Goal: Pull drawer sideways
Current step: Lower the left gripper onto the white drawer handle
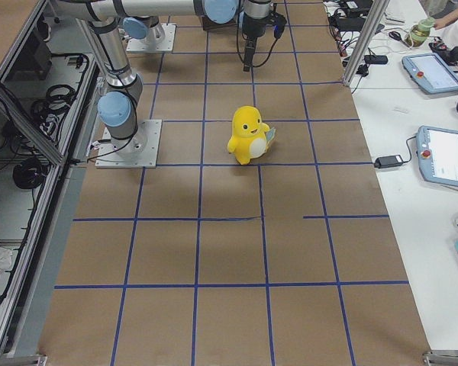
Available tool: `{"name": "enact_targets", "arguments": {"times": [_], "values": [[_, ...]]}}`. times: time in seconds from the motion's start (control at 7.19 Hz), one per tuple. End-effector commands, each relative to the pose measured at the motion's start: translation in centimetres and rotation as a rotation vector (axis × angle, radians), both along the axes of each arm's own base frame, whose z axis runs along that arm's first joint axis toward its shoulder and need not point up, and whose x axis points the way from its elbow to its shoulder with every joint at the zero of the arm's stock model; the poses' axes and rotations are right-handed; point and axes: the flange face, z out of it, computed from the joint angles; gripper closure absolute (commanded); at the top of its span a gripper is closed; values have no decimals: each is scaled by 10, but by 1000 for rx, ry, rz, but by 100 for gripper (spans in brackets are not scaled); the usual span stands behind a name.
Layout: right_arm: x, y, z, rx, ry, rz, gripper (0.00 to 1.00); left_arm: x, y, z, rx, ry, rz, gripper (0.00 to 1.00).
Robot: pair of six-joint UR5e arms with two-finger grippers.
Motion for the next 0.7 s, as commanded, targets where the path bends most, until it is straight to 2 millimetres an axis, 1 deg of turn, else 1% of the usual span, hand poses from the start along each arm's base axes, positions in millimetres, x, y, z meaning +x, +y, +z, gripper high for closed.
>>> {"name": "enact_targets", "arguments": {"times": [0.0, 0.14, 0.28, 0.56], "values": [[0, 0, 0, 0, 0, 1, 0, 6, -1, -3, -5, -5, 13, 20], [0, 0, 0, 1, 0, 1, 0, 8, -2, -3, -7, -11, 6, 26], [0, 0, 0, 1, 0, 1, 0, 8, -3, -4, -17, -14, 8, 41], [0, 0, 0, 0, 0, -1, 0, 25, -3, -8, -35, -26, 45, 44]]}}
